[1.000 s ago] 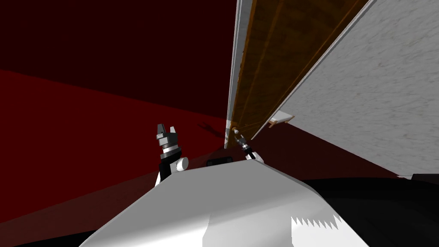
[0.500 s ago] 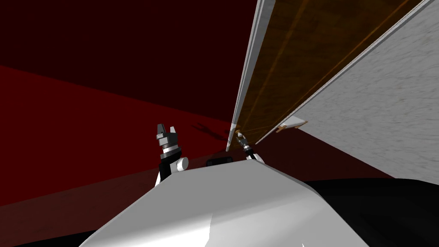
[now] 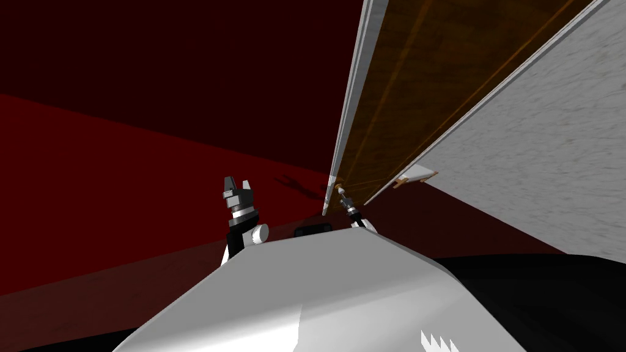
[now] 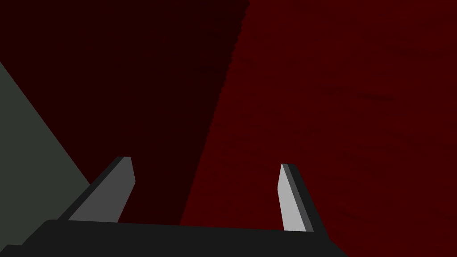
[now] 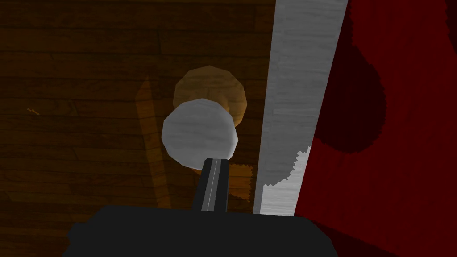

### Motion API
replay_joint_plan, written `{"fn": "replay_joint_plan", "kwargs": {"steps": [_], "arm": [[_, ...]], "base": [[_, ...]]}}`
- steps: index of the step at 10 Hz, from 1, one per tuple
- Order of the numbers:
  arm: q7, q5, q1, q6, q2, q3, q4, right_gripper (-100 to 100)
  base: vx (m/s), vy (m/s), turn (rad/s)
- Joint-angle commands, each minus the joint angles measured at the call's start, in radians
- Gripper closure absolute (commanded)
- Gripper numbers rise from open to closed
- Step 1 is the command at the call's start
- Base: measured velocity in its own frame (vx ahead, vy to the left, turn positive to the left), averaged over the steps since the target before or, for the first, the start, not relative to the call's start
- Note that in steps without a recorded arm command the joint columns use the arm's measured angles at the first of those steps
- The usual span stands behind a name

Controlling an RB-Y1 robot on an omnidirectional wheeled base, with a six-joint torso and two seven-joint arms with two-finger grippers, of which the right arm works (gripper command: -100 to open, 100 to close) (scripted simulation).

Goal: Pull the door open

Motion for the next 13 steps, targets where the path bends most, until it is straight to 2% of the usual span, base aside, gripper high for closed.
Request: {"fn": "replay_joint_plan", "kwargs": {"steps": [1, 2, 7, 8, 10, 13], "arm": [[0.0, 0.0, 0.0, 0.0, 0.0, 0.0, 0.0, 100], [-0.004, 0.002, 0.006, -0.005, -0.005, 0.001, -0.003, -100], [-0.01, 0.004, 0.016, -0.012, -0.014, 0.003, -0.008, -100], [-0.009, -0.009, 0.02, -0.027, -0.025, -0.015, 0.01, -100], [-0.008, -0.018, 0.021, -0.036, -0.032, -0.027, 0.022, -100], [-0.004, -0.044, 0.027, -0.065, -0.055, -0.064, 0.059, -100]], "base": [[0.0, 0.0, 0.0], [-0.107, 0.011, -0.028], [-0.156, -0.025, -0.031], [0.089, 0.022, 0.192], [0.166, 0.031, 0.102], [0.198, 0.032, 0.167]]}}
